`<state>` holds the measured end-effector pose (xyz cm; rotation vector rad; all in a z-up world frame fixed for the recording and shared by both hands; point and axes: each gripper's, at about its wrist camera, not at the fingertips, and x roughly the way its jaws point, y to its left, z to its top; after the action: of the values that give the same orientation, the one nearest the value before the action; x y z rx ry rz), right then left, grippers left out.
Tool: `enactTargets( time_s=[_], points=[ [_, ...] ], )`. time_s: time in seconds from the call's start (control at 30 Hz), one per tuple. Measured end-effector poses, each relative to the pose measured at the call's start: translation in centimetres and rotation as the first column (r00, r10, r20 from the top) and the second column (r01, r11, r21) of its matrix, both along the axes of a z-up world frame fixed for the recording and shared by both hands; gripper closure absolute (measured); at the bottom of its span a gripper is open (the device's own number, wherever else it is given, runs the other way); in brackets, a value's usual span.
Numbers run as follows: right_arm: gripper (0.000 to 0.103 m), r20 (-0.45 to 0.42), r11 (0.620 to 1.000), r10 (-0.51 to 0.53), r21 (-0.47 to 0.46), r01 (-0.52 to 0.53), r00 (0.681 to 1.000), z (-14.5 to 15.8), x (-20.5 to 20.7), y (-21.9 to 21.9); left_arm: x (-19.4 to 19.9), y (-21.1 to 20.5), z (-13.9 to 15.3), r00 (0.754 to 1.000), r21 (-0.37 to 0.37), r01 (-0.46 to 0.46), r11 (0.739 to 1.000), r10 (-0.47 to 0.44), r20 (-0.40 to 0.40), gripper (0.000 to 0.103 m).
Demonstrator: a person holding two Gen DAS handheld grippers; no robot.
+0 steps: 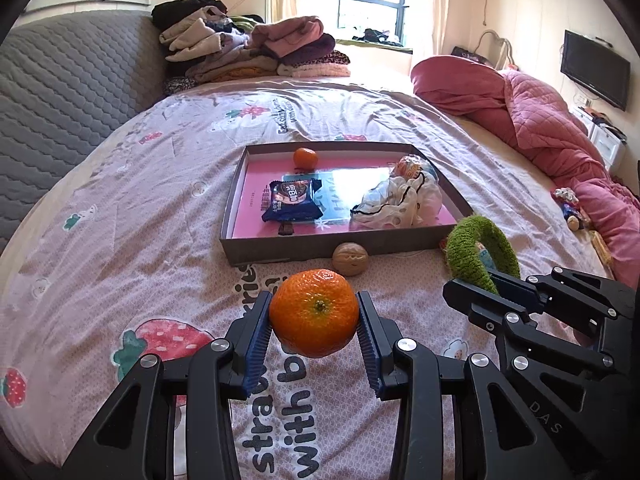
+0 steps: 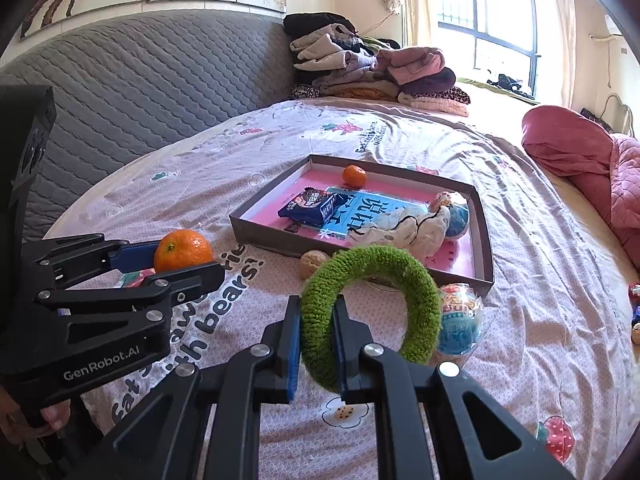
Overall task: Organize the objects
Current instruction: 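Lift the orange with left tool while right tool lifts the green ring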
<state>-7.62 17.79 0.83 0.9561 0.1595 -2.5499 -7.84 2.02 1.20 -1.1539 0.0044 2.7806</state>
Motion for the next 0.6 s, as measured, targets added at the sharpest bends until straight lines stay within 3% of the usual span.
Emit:
enactTargets(
  time_s=[0.6],
  points=[
    [0.089, -0.138, 1.0, 0.003, -0.03, -0.007, 0.99, 8.1, -2.7, 1.0, -3.4, 1.2, 5.6, 0.996, -0.043, 0.011, 0.999, -0.014, -0.084, 0.061]
  ],
)
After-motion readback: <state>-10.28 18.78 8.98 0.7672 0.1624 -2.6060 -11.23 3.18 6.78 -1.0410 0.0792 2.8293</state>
